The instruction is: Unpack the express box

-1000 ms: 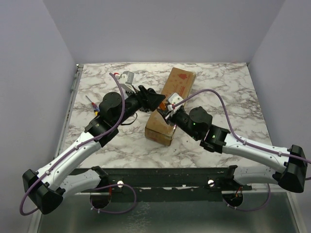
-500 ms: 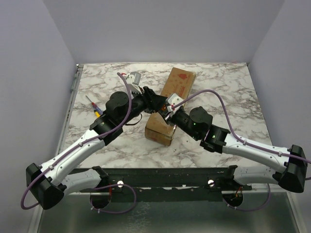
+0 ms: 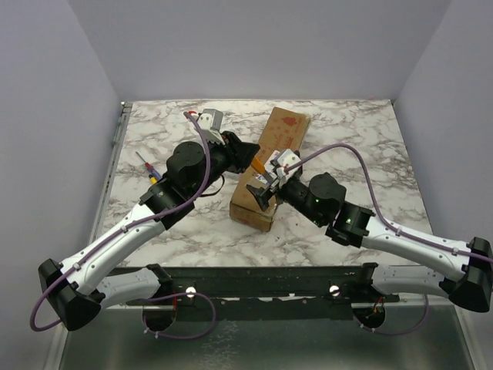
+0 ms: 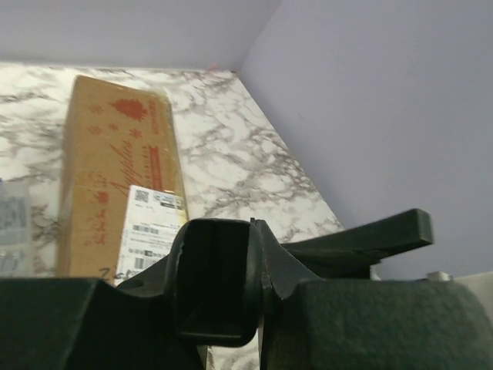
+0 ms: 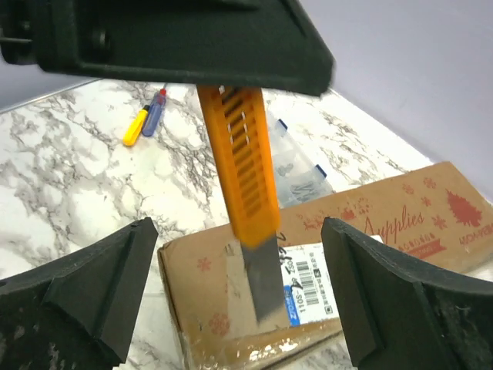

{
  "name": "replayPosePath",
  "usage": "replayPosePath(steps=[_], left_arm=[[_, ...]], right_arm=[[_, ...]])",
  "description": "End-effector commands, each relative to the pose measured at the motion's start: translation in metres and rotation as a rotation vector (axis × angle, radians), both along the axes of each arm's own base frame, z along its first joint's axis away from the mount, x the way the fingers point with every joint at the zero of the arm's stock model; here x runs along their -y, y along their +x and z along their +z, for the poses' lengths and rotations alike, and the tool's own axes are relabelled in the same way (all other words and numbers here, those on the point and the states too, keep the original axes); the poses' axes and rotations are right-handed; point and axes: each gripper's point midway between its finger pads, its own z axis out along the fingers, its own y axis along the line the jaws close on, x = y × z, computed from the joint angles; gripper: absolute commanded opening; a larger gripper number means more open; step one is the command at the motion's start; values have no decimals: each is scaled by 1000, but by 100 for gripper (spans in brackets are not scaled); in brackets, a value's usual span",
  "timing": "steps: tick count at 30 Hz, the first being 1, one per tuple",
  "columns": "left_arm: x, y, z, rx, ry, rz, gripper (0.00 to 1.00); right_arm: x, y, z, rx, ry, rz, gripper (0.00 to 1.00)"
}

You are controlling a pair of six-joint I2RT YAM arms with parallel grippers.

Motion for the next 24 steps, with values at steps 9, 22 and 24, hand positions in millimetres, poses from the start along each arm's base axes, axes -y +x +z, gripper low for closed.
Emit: replayPosePath(steps=[9, 22, 24], left_arm=[[-25, 26, 23, 208, 82, 165, 0], [13, 12, 15, 283, 70, -39, 0], [18, 18, 15, 300, 67, -34, 0]], right_arm=[[106, 83, 36, -325, 341, -343, 100], [188, 286, -50, -654, 434, -269, 98], [196, 306, -55, -659, 467, -225, 96]])
